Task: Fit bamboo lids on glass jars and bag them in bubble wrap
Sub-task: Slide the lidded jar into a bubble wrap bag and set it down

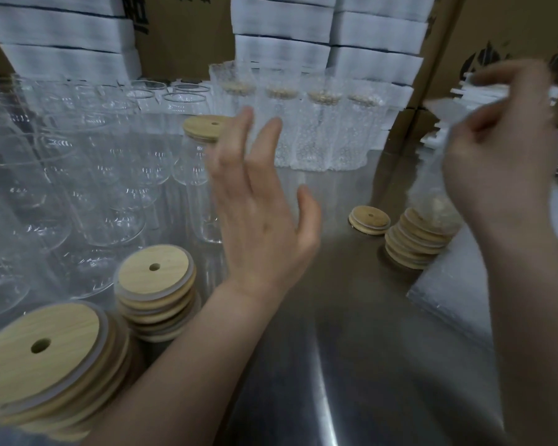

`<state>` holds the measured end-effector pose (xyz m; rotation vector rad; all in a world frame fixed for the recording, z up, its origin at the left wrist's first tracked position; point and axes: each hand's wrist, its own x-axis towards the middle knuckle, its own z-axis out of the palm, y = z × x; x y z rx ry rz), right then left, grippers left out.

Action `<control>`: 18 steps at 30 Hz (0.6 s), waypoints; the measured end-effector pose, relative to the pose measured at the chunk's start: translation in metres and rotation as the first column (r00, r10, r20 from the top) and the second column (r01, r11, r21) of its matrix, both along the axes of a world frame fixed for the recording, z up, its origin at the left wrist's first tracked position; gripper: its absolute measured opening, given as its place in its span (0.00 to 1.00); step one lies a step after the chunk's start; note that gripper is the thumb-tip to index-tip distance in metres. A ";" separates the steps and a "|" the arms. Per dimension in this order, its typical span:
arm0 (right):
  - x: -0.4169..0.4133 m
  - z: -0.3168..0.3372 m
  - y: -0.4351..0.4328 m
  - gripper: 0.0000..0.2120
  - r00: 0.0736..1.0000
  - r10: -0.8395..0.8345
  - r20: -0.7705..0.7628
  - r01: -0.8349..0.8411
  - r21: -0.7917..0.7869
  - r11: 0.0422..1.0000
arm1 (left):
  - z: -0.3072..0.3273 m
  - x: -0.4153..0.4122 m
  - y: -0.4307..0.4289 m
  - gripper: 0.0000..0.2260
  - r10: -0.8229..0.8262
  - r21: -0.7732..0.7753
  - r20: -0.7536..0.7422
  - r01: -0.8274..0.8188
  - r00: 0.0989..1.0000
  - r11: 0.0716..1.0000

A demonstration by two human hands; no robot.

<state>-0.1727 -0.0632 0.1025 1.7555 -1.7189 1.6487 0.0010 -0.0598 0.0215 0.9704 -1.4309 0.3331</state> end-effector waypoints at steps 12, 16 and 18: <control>0.070 -0.046 -0.038 0.17 0.829 0.544 0.126 -0.548 -0.004 0.836 | -0.018 -0.013 -0.013 0.21 -0.361 0.522 -0.452 0.570 0.816 0.634; 0.076 -0.063 -0.041 0.15 0.767 0.580 0.274 -0.612 0.037 0.790 | -0.021 -0.008 -0.020 0.07 -0.282 0.523 -0.553 0.590 0.784 0.615; 0.075 -0.069 -0.040 0.13 0.721 0.609 0.330 -0.660 0.057 0.750 | -0.024 -0.005 -0.022 0.07 -0.248 0.523 -0.576 0.584 0.779 0.621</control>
